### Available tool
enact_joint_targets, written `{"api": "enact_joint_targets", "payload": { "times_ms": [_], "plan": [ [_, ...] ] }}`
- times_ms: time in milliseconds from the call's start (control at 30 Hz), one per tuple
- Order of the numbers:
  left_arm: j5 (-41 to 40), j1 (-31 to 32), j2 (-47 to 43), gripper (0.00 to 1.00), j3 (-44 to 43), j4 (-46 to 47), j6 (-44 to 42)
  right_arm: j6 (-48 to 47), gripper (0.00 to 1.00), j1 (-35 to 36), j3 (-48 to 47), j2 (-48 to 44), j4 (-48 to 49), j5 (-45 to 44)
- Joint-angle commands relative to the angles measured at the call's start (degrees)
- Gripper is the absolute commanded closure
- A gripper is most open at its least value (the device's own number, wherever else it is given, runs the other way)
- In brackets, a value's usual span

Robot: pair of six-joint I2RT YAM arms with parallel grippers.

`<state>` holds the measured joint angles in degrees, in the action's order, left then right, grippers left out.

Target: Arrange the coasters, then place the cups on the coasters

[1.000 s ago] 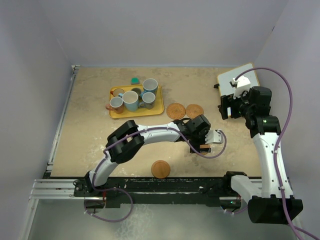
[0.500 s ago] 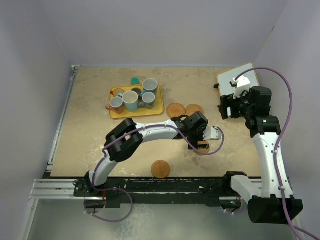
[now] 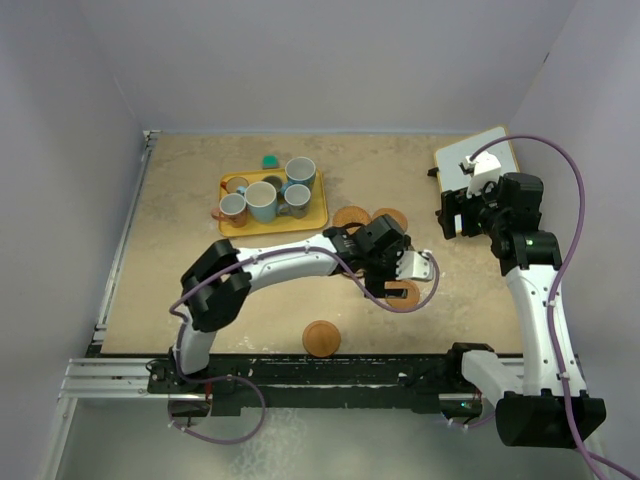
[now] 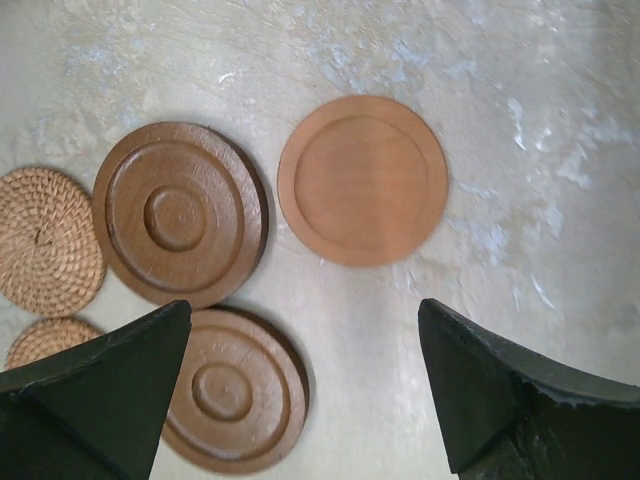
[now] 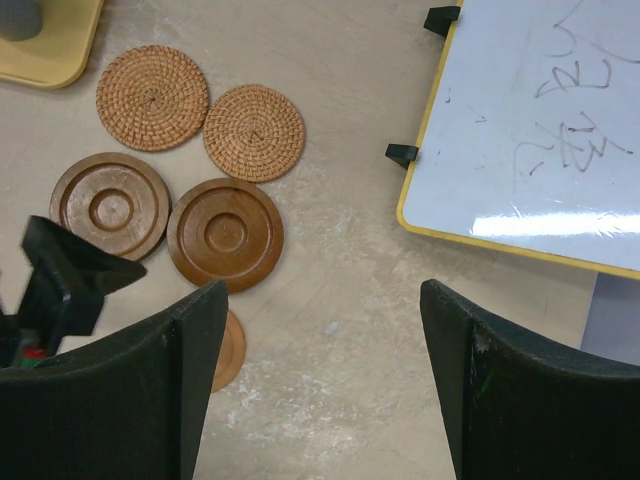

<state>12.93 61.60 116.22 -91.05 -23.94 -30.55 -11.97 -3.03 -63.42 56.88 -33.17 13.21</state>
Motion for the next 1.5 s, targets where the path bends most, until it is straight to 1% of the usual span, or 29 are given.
{"api": "enact_joint_targets", "payload": {
  "times_ms": [0,133,267,367,467,733,933,1100,1233,1467],
  "plan": [
    [2.4,-0.3,-8.2,0.08,5.1,-5.3,-7.8,0.0,0.2,-0.2,-2.0,-0.2,0.5,0.9],
    [2.7,-0.3,-14.1,0.08,14.7,-6.7,-13.4,-0.1,0.2,-0.3,-2.0,-0.2,0.6,0.8],
    [3.2,-0.3,-18.9,0.08,22.5,-6.2,-16.8,-0.1,0.2,-0.2,-1.9,0.2,0.5,0.9],
    [2.5,-0.3,-20.6,0.08,27.2,-4.4,-18.6,-0.2,0.2,-0.3,-1.9,0.6,0.5,1.0],
    [2.3,-0.1,-20.7,0.08,29.6,-3.1,-18.6,-0.3,0.2,-0.3,-1.8,0.9,0.5,0.9],
    [1.7,0.3,-18.8,0.08,31.5,0.4,-17.7,-0.4,0.2,-0.3,-1.7,1.5,0.6,0.7],
    [-2.7,0.3,-17.3,0.09,31.6,7.2,-14.2,-0.6,0.2,-0.3,-1.8,1.6,0.5,0.8],
    [-6.1,0.3,-15.7,0.08,31.1,12.4,-13.5,-0.7,0.2,-0.3,-1.7,1.5,0.4,0.8],
    [-7.3,0.3,-13.3,0.08,28.2,13.8,-11.7,-0.8,0.2,-0.3,-1.8,1.5,0.3,0.8],
    [-5.3,0.3,-7.8,0.08,21.6,13.4,-9.6,-0.9,0.2,-0.3,-1.8,1.4,0.3,0.8]
  ]
}}
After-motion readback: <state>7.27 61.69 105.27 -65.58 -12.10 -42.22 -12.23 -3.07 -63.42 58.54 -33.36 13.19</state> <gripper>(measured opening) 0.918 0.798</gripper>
